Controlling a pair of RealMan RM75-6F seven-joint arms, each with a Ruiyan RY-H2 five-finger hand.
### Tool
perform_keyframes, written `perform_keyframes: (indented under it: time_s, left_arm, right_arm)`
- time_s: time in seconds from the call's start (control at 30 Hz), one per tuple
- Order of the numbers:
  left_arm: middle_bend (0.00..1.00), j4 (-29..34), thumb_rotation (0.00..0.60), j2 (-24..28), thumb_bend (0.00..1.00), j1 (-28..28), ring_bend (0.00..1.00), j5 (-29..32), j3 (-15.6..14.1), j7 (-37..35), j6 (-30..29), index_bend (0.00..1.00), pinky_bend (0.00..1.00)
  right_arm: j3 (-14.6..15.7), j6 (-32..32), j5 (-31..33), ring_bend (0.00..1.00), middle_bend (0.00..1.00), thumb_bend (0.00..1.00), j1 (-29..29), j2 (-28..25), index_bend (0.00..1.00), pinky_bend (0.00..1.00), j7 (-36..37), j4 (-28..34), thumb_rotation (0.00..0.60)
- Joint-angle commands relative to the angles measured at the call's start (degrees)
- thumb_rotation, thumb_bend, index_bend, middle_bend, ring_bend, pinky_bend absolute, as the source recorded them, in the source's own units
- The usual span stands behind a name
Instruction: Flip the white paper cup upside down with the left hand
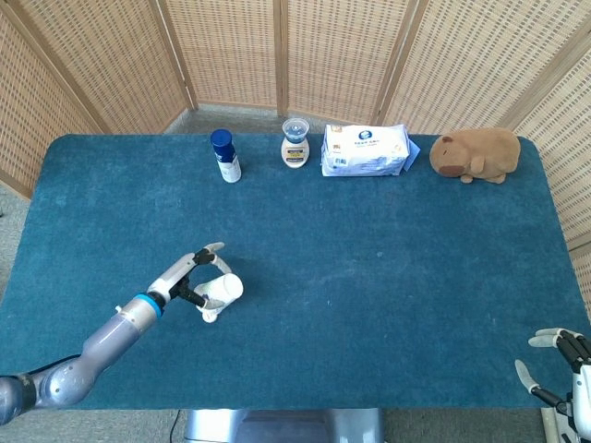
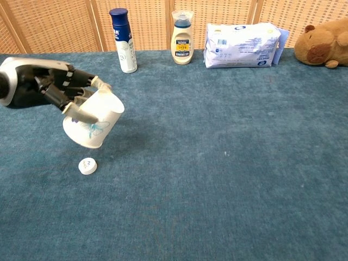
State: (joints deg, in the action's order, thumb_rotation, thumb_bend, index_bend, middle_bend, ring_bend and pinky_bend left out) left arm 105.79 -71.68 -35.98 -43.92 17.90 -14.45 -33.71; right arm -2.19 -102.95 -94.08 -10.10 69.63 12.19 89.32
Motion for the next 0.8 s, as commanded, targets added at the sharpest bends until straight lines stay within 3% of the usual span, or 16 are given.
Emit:
perform_keyframes:
  time_s: [0.03,0.23,0.43,0.8]
  left_arm:
    - [0.00,-0.70,0.600,-1.03,0.18,3.62,0.00,-7.14,-0.54,-2.84,-0.79,0.48,0.02]
    - [0.00,-1.98,0.600,-4.13,0.18,6.56,0.00,-17.64,-4.08,-1.63,-7.29,0.48,0.02]
    - [0.00,-4.71,0.600,-7.80,0.18,8.31,0.00,-23.12,-6.45,-4.27,-11.18,0.48,0.02]
    - [0.00,-8.27,0.600,-10.48,0.16,9.34,0.00,-26.60,-8.10,-10.89,-12.87,0.48,0.02]
  right_arm:
    - [0.04,-0.19,-0.07,0.34,0.41,0.31,-0.07,-0.03,0.46,0.36,0.00,0.00,0.527]
    - [0.12,-0.87,-0.19,0.34,0.41,0.31,-0.36,-0.14,0.46,0.36,0.59,-0.09,0.528]
    - [0.14,-1.50,-0.18,0.34,0.41,0.31,-0.67,-0.44,0.46,0.36,1.32,-0.45,0.528]
    - [0.21,-1.88,-0.27,0.34,0.41,0.31,-0.87,-0.76,0.46,0.36,1.60,-0.33,0.529]
